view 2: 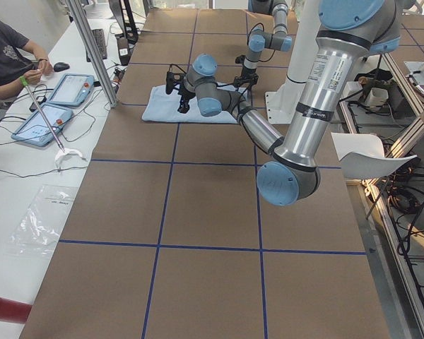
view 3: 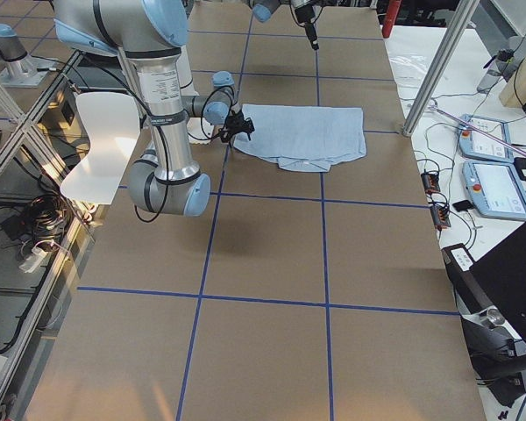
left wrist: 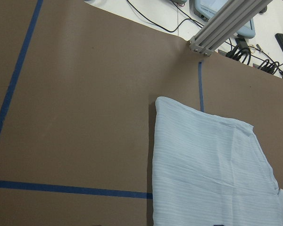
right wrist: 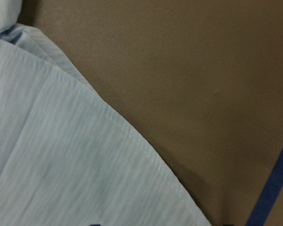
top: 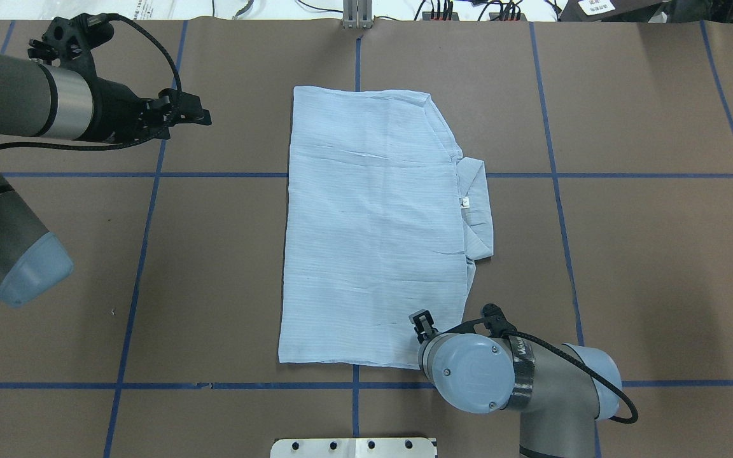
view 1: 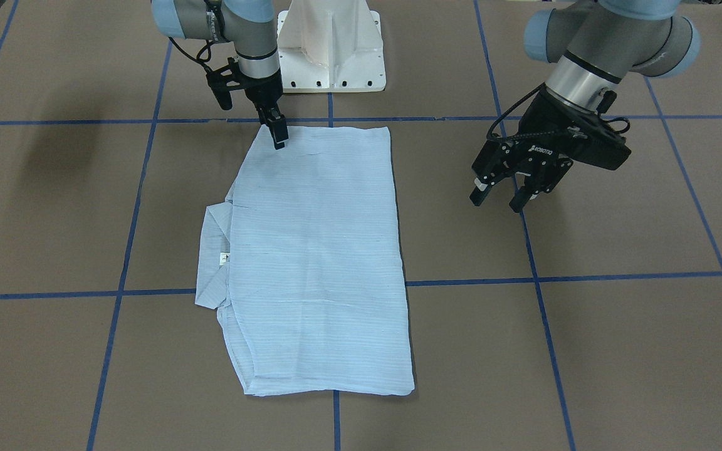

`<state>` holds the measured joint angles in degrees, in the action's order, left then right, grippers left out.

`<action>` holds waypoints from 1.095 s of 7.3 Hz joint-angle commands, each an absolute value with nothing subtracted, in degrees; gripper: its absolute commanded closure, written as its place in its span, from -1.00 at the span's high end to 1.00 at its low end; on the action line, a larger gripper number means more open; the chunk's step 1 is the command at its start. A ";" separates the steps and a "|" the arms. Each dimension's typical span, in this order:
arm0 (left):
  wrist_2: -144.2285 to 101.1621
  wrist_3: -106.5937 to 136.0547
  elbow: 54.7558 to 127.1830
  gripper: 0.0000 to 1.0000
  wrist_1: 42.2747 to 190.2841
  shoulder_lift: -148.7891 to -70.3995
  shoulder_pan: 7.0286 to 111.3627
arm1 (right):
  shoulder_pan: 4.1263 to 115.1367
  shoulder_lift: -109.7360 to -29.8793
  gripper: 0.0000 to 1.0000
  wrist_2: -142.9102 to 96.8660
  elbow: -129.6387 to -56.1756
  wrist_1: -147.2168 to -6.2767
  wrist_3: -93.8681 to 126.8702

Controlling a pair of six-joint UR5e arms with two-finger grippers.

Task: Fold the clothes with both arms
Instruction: 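Move the left gripper to the shirt corner nearest the robot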

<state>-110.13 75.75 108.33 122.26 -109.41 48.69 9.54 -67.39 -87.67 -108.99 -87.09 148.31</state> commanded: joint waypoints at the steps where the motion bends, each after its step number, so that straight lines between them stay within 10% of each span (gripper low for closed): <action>1: -110.04 75.85 108.37 0.67 122.26 -109.25 48.69 | 9.49 -67.06 -0.58 -87.63 -108.98 -87.01 148.53; 3: -109.52 76.20 108.63 0.67 122.26 -109.25 48.69 | 9.93 -66.89 -1.00 -87.63 -108.98 -87.01 147.93; 8: -96.79 100.84 112.76 0.53 121.82 -108.99 29.30 | 12.04 -67.67 -1.00 -88.24 -112.58 -87.19 147.74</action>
